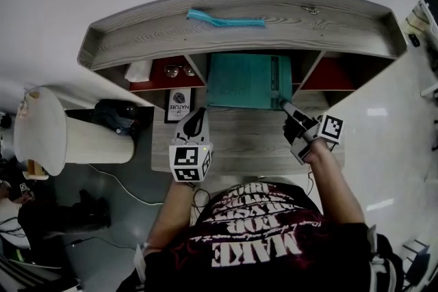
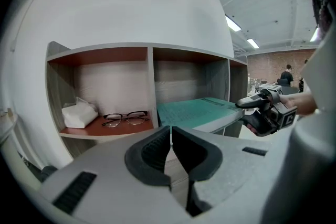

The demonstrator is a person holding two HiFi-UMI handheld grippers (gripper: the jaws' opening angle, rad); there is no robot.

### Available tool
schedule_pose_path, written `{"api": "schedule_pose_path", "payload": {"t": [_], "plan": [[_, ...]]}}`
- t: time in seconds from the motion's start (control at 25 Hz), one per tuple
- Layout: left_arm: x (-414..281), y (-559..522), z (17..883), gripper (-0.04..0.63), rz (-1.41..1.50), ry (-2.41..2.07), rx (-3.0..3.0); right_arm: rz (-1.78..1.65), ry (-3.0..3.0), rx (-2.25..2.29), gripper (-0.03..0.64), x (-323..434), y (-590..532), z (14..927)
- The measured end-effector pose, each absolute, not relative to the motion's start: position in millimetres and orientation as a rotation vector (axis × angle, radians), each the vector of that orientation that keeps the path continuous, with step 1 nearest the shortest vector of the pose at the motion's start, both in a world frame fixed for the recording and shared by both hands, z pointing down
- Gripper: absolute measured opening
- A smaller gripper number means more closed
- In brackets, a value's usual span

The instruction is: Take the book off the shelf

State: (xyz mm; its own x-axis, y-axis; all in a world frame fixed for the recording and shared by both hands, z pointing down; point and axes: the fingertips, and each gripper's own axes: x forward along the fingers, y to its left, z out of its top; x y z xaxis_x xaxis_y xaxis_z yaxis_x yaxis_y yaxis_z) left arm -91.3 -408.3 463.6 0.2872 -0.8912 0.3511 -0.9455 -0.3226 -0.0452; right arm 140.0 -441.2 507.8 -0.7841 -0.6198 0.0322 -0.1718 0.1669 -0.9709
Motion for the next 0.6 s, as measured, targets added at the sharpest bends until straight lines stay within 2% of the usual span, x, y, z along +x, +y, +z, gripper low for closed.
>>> {"api": "schedule_pose_path", "payload": {"t": [0.6], "plan": [[-128.1, -348.7, 469.8, 0.017, 0.489, -1.690, 2.363, -1.638, 1.879, -0.743, 0.181, 140.0, -368.8, 502.3]]}}
